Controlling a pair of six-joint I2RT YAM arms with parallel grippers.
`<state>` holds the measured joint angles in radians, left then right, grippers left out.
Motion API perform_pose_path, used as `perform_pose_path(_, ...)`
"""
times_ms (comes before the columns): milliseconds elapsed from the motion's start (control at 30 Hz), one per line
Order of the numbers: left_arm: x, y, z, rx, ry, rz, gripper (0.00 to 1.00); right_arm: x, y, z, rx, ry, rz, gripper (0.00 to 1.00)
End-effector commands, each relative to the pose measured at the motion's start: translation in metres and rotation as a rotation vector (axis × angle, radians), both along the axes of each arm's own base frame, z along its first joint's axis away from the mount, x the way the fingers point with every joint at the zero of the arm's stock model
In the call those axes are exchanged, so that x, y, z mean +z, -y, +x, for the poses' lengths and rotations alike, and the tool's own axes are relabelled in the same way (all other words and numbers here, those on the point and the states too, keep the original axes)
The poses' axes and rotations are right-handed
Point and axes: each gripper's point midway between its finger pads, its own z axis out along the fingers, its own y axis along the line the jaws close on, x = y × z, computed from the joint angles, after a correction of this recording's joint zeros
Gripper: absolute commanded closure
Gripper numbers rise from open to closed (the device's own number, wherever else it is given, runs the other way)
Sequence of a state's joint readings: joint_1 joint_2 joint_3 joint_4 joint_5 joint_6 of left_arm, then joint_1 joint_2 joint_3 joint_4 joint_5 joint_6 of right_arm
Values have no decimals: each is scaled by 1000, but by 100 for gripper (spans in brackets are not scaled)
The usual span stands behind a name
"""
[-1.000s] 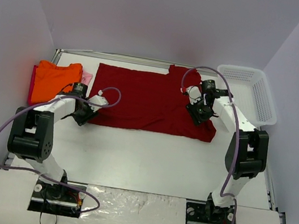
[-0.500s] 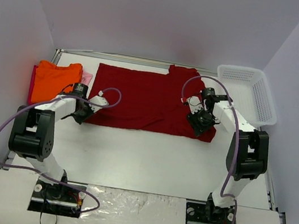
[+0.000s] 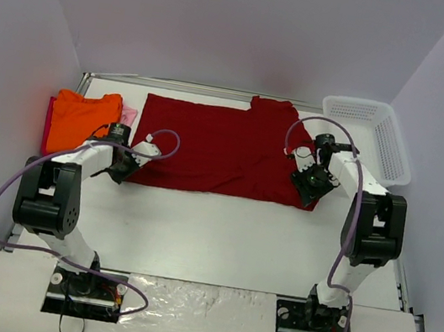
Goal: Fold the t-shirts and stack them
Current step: Fold the flattened tshirt in 1/3 of the way
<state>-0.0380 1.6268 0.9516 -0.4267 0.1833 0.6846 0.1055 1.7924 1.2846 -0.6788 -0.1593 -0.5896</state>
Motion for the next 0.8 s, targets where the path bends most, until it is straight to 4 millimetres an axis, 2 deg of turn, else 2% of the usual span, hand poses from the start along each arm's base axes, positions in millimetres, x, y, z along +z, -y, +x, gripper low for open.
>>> perform_pose_path(0,15,0,9,9,47,-1,98,-7,13,-5,-7,-59,-22,56)
perform_pose_path(300,14,0,9,12,45,-4,98,-22,15,-12,-1,-111,-7,57)
perform_pose_path(633,11,0,8,17,37,-5,98,-38,14,-8,3,-154,35,58)
perform_pose_path(767,12,-1,8,19,39,-1,98,-41,14,-7,8,-163,36,73)
